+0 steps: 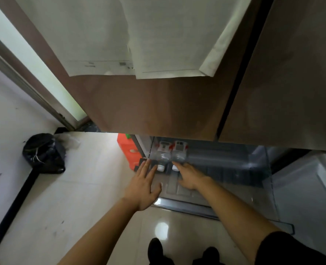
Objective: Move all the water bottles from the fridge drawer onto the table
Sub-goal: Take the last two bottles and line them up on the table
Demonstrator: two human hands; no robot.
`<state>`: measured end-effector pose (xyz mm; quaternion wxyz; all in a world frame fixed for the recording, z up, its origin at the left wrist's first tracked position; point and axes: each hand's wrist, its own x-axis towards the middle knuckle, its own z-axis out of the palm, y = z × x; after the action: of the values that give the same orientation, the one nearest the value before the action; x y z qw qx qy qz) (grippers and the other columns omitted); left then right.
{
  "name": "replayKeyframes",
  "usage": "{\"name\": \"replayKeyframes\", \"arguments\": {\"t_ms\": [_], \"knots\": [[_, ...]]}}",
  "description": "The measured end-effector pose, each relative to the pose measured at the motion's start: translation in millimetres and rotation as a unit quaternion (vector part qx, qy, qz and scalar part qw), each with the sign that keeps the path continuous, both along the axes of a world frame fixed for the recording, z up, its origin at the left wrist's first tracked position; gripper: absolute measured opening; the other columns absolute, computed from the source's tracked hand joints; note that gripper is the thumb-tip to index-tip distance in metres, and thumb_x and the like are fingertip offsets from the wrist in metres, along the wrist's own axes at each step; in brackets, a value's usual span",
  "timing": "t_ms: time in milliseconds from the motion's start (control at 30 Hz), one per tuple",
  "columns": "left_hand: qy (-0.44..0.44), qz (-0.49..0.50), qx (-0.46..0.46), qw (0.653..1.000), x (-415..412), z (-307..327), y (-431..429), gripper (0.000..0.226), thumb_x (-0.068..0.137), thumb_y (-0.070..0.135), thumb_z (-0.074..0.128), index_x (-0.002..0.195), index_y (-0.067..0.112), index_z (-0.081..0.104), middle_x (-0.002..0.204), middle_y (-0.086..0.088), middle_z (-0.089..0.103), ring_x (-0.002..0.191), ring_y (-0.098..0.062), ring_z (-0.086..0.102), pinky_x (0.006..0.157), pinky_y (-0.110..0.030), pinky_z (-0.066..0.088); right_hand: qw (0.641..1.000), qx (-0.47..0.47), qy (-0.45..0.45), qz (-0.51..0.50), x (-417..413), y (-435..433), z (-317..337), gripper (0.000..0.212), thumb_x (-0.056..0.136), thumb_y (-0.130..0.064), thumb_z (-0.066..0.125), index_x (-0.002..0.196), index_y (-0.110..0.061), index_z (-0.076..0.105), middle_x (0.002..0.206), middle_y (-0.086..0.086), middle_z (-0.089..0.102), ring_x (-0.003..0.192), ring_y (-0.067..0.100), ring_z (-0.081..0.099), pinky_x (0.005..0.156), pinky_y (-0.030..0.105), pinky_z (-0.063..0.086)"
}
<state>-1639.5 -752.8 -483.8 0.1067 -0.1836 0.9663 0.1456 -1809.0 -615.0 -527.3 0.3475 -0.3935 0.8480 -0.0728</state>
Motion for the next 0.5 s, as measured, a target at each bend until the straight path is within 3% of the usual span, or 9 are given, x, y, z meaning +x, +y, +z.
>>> {"name": "replayKeyframes", "arguments": {"t_ms": [200,333,433,500], "knots": [[-0.053,-0.019,-0.022,0.998,-3.5,3.0,-1.6,0.077,0.095,0.057,0.033,0.157,0.023,0.004,0.165,-0.005,-0.012,0.151,-0.027,-0.008,0.122,-0.044,0.007,0.999,0.021,-0.005,-0.04,2.0,-20.1,-15.4,0.077,0.097,-0.028,0.055,0.157,-0.042,0.008,0.16,0.013,0.028,0.139,0.038,0.038,0.11,0.051,0.04],[-0.042,-0.065,-0.111,0.991,-20.8,9.5,0.4,0.07,0.089,0.054,0.037,0.151,0.022,0.026,0.154,-0.012,0.027,0.137,-0.034,0.027,0.111,-0.045,0.029,0.997,-0.009,0.016,-0.08,2.4,5.4,-8.5,0.064,0.097,-0.027,0.054,0.152,-0.042,0.026,0.155,0.007,0.04,0.133,0.031,0.047,0.105,0.045,0.046],[-0.011,-0.094,-0.059,0.994,-46.9,3.2,6.0,0.057,0.09,0.041,0.048,0.142,0.017,0.04,0.14,-0.013,0.042,0.126,-0.032,0.04,0.104,-0.039,0.039,0.993,0.01,0.031,-0.114,-1.3,39.6,-6.2,0.054,0.099,-0.029,0.053,0.149,-0.043,0.036,0.153,0.004,0.044,0.13,0.028,0.051,0.103,0.042,0.046],[-0.049,-0.066,0.022,0.996,-62.9,-8.0,12.5,0.057,0.092,0.038,0.051,0.142,0.016,0.038,0.142,-0.017,0.036,0.13,-0.035,0.038,0.106,-0.042,0.04,0.989,0.024,0.021,-0.144,-4.1,63.9,-3.0,0.048,0.098,-0.032,0.054,0.144,-0.04,0.044,0.147,0.004,0.051,0.123,0.026,0.056,0.1,0.041,0.049]]}}
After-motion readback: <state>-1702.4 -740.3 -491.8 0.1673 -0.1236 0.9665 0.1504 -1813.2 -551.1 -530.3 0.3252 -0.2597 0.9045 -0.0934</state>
